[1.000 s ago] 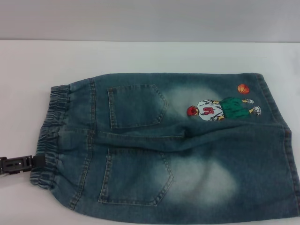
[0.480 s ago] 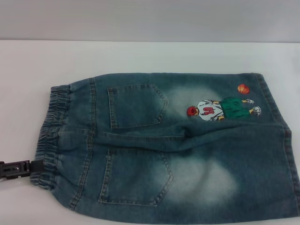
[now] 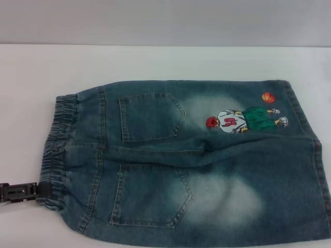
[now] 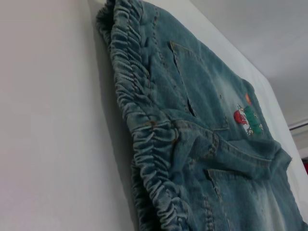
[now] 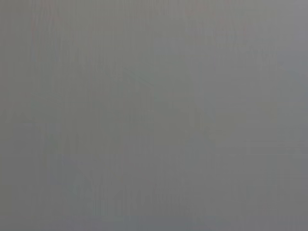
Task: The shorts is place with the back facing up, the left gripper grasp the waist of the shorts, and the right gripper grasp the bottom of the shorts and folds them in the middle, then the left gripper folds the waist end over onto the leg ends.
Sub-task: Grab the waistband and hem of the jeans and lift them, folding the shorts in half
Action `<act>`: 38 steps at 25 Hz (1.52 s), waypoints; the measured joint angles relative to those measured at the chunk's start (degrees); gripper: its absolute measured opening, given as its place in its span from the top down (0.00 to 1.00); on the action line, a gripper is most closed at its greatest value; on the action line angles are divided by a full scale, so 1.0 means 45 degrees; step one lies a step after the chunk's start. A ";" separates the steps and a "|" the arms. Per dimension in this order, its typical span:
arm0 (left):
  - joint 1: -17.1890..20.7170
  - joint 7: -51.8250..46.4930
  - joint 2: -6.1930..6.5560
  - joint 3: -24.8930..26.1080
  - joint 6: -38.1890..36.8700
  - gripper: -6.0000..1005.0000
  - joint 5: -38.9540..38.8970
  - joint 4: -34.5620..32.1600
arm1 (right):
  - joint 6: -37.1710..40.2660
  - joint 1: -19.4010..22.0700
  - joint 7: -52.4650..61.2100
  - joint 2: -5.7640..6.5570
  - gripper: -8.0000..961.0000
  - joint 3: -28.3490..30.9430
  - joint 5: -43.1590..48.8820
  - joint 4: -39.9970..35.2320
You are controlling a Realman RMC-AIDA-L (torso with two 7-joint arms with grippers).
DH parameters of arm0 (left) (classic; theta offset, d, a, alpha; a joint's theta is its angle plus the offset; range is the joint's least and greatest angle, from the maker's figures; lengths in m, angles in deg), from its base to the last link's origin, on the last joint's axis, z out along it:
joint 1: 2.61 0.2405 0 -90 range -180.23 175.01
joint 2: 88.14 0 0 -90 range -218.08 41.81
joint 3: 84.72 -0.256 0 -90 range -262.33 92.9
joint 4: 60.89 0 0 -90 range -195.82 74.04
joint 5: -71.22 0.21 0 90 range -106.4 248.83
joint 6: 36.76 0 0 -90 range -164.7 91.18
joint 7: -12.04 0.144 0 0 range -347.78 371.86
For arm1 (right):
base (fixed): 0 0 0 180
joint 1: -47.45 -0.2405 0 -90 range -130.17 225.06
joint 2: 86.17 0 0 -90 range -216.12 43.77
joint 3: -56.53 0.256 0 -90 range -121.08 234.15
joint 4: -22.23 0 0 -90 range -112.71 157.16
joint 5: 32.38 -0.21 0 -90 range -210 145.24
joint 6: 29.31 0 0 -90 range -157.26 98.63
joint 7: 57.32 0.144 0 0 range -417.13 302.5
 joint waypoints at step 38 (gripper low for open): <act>-0.0071 0.0038 -0.0172 0.0003 0.0151 0.99 0.0451 -0.0666 | -0.0243 0.0002 0.0000 -0.0050 0.38 0.0450 0.0002 0.0000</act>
